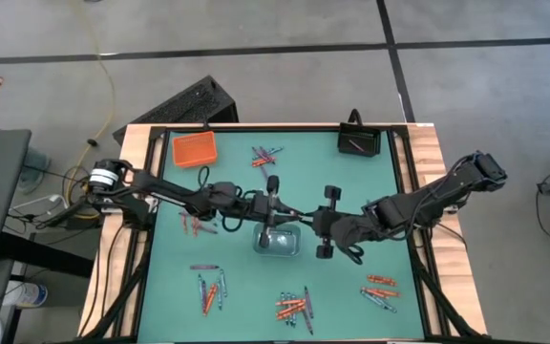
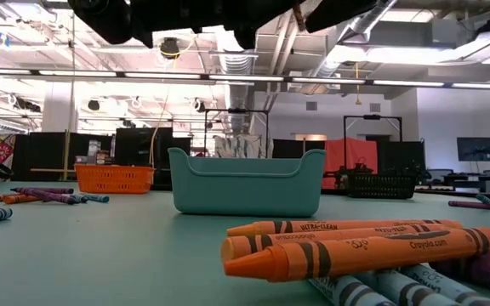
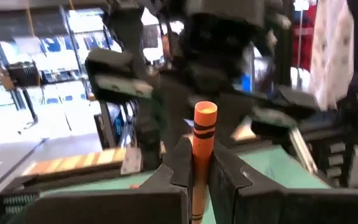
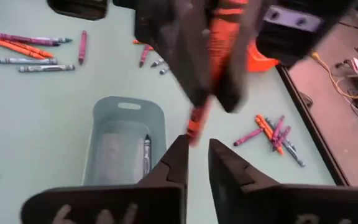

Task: Sort crayons
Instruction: Put the orange crayon into the orange bin

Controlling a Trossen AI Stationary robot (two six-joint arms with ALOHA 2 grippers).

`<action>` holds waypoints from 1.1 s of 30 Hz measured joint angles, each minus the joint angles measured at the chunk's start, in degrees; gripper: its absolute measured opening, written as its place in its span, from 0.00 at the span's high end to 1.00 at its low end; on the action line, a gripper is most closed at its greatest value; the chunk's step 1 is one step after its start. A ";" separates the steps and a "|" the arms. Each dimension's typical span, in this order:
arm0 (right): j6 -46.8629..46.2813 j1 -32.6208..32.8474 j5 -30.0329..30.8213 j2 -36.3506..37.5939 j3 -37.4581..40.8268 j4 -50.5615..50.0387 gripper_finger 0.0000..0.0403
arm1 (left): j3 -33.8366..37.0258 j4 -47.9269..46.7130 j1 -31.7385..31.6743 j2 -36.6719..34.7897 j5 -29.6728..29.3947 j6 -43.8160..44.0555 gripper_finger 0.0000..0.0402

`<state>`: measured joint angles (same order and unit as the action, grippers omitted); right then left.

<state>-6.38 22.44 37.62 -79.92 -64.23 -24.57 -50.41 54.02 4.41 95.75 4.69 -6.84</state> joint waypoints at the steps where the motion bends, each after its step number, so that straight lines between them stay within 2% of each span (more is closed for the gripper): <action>1: -0.64 -0.02 0.51 0.07 0.00 -1.01 0.84 | 0.05 -2.54 0.10 -0.77 -0.26 -0.95 0.98; 4: -3.74 -0.10 0.58 0.10 0.00 -5.28 0.78 | 0.11 -10.18 0.19 -4.35 -3.17 -5.17 0.98; 10: -14.46 -0.39 0.64 0.07 0.00 -16.25 0.63 | 0.07 -30.75 -1.28 -14.78 -15.26 -13.06 0.98; 14: -21.21 0.02 0.62 0.07 -0.01 -21.77 0.54 | 0.06 -44.18 -5.01 -21.69 -22.11 -13.71 0.98; 17: -24.88 1.23 0.51 0.07 -0.02 -24.84 0.51 | 0.05 -52.70 -8.64 -25.72 -25.60 -13.34 0.98; 24: -26.67 5.31 0.45 0.00 0.00 -26.02 0.53 | 0.07 -69.09 -17.09 -31.69 -28.28 -10.84 0.98; 33: -31.44 9.20 1.41 0.00 0.00 -26.44 0.56 | 0.07 -73.96 -28.48 -31.99 -25.45 -14.68 0.98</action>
<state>-37.83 31.64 39.03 -79.92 -64.23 -51.00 -50.35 -19.94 -24.07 63.75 -20.75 -21.53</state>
